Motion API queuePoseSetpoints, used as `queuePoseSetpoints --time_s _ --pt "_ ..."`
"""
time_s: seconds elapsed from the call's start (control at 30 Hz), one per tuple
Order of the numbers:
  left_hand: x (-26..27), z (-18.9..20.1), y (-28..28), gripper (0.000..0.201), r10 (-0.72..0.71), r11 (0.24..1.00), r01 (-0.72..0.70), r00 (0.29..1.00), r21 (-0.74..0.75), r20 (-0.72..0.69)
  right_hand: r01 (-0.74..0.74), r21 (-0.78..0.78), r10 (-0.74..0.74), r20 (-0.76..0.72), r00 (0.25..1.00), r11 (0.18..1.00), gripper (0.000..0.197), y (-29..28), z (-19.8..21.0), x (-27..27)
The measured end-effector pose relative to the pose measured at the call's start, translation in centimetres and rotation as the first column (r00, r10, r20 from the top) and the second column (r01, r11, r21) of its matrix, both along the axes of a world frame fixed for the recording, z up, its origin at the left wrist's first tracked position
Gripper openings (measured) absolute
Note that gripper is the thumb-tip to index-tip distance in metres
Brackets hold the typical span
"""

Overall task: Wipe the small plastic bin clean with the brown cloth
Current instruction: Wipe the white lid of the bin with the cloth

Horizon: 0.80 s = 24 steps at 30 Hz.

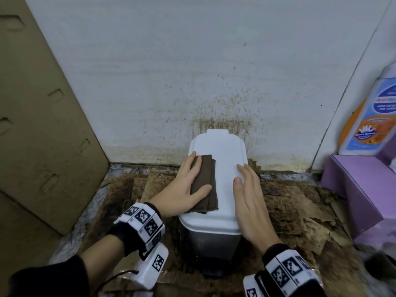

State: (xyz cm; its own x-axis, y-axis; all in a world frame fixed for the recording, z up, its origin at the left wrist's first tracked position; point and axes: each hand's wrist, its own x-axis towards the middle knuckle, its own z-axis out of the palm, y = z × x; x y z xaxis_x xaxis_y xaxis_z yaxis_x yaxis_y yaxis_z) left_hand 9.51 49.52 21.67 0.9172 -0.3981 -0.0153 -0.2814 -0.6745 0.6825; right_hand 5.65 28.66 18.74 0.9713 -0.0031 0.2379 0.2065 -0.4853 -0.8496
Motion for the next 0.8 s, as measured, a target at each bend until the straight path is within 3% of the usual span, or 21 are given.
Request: queuePoseSetpoints --time_s 0.17,0.33,0.53,0.67,0.8 --pt "-3.5 -0.3 -1.2 0.083 0.026 0.995 -0.033 0.997 0.094 0.07 0.01 0.014 -0.01 0.014 1.0 1.0 0.051 -0.1 -0.1 -0.1" --pt "-5.0 -0.8 -2.3 0.079 0.002 0.963 -0.072 0.966 0.26 0.26 -0.005 0.069 0.007 -0.025 1.0 0.998 0.05 -0.1 0.5 -0.4" --pt "-4.3 -0.1 -3.9 0.076 -0.078 0.879 -0.112 0.925 0.463 0.372 -0.021 0.176 0.036 -0.083 0.996 0.984 0.07 -0.3 0.7 -0.5" --pt "-3.8 0.2 -5.6 0.079 -0.132 0.866 -0.075 0.919 0.495 0.372 -0.03 0.252 0.055 -0.092 0.994 0.967 0.057 -0.4 1.0 -0.7" --pt "-2.7 0.1 -7.8 0.086 -0.126 0.862 -0.057 0.939 0.504 0.321 -0.037 0.311 0.072 -0.101 0.992 0.95 0.063 -0.7 0.9 -0.7"
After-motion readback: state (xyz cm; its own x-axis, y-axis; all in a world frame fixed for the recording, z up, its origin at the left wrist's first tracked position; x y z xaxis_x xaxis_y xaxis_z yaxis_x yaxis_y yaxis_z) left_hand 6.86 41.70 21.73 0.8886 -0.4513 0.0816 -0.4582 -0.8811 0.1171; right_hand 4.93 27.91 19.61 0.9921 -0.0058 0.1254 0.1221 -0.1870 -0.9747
